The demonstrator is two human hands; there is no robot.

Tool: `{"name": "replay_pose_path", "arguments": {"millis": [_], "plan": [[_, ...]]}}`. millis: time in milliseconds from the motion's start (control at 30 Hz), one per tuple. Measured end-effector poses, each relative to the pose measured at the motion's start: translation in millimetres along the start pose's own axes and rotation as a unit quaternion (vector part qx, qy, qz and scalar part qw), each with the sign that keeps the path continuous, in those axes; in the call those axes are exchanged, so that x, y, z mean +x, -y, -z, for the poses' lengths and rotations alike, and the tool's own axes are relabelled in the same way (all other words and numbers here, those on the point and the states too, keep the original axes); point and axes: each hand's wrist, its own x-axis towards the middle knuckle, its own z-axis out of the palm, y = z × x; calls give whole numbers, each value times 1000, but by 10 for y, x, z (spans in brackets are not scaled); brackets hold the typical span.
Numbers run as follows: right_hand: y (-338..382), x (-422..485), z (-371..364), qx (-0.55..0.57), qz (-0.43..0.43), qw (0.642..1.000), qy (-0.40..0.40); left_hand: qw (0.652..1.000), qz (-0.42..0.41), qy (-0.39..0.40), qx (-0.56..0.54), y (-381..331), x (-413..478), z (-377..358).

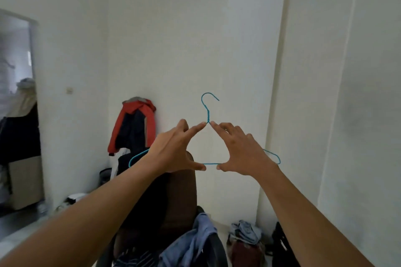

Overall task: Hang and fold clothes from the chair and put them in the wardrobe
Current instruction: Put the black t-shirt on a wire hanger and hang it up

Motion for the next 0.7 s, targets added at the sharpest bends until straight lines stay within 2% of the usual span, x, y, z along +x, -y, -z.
{"name": "replay_pose_path", "arguments": {"millis": [167, 333, 700], "plan": [[680, 415, -735, 26, 2, 999, 27, 999, 25, 36, 2, 848, -359, -426], [1156, 566, -1381, 41, 4, 996, 80, 994, 47, 93, -25, 1390, -689, -1000], [1458, 1041, -2351, 56, 12, 990, 127, 987, 79, 134, -36, 2083, -767, -1853]]}}
